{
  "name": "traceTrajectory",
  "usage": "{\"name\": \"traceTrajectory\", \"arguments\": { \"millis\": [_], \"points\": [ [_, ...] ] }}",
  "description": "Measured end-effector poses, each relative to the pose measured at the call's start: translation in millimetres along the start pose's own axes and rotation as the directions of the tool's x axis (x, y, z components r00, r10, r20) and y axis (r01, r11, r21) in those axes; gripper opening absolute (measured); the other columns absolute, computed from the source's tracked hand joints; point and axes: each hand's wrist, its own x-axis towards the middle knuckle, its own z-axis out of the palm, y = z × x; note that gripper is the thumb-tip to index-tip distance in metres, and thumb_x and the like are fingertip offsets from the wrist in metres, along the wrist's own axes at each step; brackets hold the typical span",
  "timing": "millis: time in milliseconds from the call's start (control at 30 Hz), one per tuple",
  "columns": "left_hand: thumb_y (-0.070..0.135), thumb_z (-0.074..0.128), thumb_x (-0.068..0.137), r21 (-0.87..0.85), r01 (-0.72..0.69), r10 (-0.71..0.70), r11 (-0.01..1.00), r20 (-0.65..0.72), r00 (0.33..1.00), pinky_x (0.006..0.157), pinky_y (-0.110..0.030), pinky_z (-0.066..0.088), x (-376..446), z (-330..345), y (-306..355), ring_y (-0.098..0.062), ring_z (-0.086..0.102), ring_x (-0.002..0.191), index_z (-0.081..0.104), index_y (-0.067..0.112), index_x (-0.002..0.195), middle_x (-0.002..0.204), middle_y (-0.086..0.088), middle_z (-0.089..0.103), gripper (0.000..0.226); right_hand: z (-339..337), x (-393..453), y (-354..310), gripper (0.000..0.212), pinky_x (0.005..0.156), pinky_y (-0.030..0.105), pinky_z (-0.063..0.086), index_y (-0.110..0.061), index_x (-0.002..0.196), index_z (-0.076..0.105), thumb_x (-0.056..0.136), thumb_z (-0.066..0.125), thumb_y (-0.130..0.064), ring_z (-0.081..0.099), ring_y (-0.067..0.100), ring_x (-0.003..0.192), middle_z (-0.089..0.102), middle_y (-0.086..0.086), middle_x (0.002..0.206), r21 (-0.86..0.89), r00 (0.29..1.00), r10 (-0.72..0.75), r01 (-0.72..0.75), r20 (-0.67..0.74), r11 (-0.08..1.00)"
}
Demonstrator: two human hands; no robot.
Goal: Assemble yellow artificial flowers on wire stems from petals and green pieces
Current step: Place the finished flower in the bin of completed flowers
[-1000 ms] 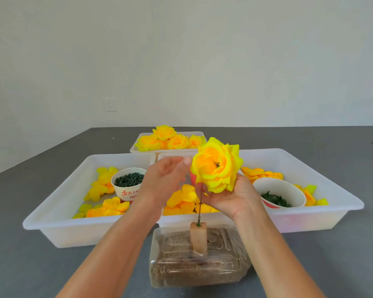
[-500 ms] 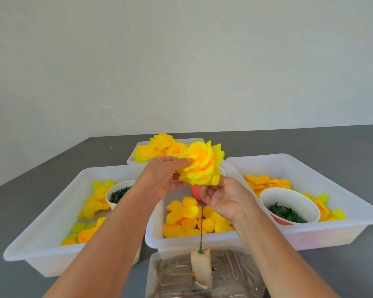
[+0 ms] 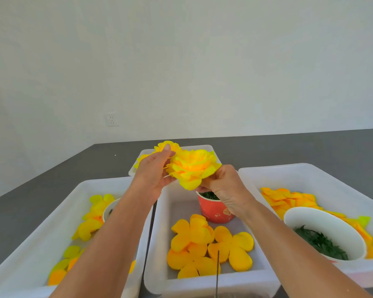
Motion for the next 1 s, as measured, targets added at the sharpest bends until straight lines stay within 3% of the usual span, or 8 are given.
{"name": "traceTrajectory", "arguments": {
  "millis": [133,233,333,500,633,767,867,1000],
  "points": [
    [0.018,0.055,0.093,0.134,-0.189,0.213,0.973,-0.195,0.957,0.074,-0.032,0.051,7,-7,-24,-0.020,0.059,0.079,0.063,0.004,0.094,0.087,-0.010,0.063,0.016,3,10,21,0.015,0.061,0.014,0.052,-0.010,0.081,0.071,0.082,0.066,0.003,0.063,0.000,0.054,0.071,-0.002,0.062,-0.073,0.993,-0.021,0.013,-0.115,0.997],
    [0.017,0.059,0.091,0.236,-0.261,0.313,0.936,-0.220,0.924,0.060,-0.022,0.045,9,-11,-33,-0.015,0.050,0.066,0.061,0.004,0.077,0.074,-0.012,0.056,0.018,1,12,33,0.022,0.060,0.014,0.048,-0.016,0.065,0.070,0.077,0.071,0.002,0.061,-0.002,0.056,0.069,-0.003,0.062,-0.200,0.980,-0.075,0.037,-0.186,0.979],
    [0.021,0.058,0.091,0.264,-0.235,0.280,0.936,-0.150,0.948,0.059,-0.023,0.044,6,-12,-38,-0.021,0.048,0.068,0.062,-0.005,0.080,0.073,-0.015,0.053,0.029,0,13,38,0.004,0.063,0.020,0.046,-0.002,0.074,0.072,0.073,0.075,0.000,0.058,0.006,0.063,0.066,-0.001,0.070,-0.357,0.977,-0.148,0.087,-0.150,0.930],
    [0.025,0.062,0.088,0.243,-0.093,0.121,0.966,-0.102,0.987,0.065,-0.027,0.046,2,-15,-42,-0.022,0.052,0.077,0.063,0.004,0.082,0.081,-0.012,0.058,0.021,-2,10,42,0.003,0.055,0.003,0.039,0.001,0.074,0.071,0.076,0.074,0.000,0.054,0.008,0.063,0.063,0.000,0.069,-0.422,0.979,-0.183,0.128,-0.093,0.897],
    [0.002,0.063,0.084,0.230,-0.113,0.132,0.967,-0.071,0.989,0.075,-0.034,0.045,-2,-19,-40,-0.024,0.052,0.080,0.066,0.008,0.074,0.079,-0.010,0.063,0.012,-5,10,46,0.028,0.053,0.002,0.038,-0.020,0.060,0.061,0.079,0.071,-0.002,0.048,-0.005,0.055,0.055,-0.022,0.052,-0.452,0.981,-0.173,0.115,-0.089,0.884],
    [-0.006,0.059,0.084,0.270,-0.211,0.224,0.939,-0.019,0.974,0.071,-0.032,0.044,-2,-21,-42,-0.022,0.051,0.075,0.064,0.008,0.074,0.074,-0.009,0.061,0.017,-5,9,47,0.024,0.052,0.001,0.036,-0.015,0.062,0.067,0.080,0.069,0.002,0.050,-0.016,0.052,0.052,-0.033,0.044,-0.452,0.988,-0.146,0.109,-0.049,0.886],
    [-0.004,0.061,0.085,0.302,-0.271,0.275,0.914,0.031,0.961,0.062,-0.022,0.045,-2,-21,-44,-0.014,0.052,0.067,0.063,0.008,0.076,0.072,-0.007,0.061,0.015,-3,7,44,0.046,0.053,0.000,0.036,-0.032,0.059,0.058,0.078,0.068,0.008,0.050,-0.018,0.052,0.052,-0.035,0.045,-0.428,0.988,-0.152,0.125,-0.029,0.895],
    [0.000,0.059,0.086,0.297,-0.231,0.216,0.927,0.083,0.973,0.065,-0.029,0.047,-1,-22,-44,-0.017,0.055,0.066,0.067,0.011,0.076,0.069,-0.004,0.065,0.017,-4,7,43,0.048,0.054,0.003,0.035,-0.032,0.054,0.056,0.080,0.065,0.007,0.052,-0.010,0.053,0.054,-0.027,0.046,-0.447,0.994,-0.113,0.098,-0.005,0.889]
  ]
}}
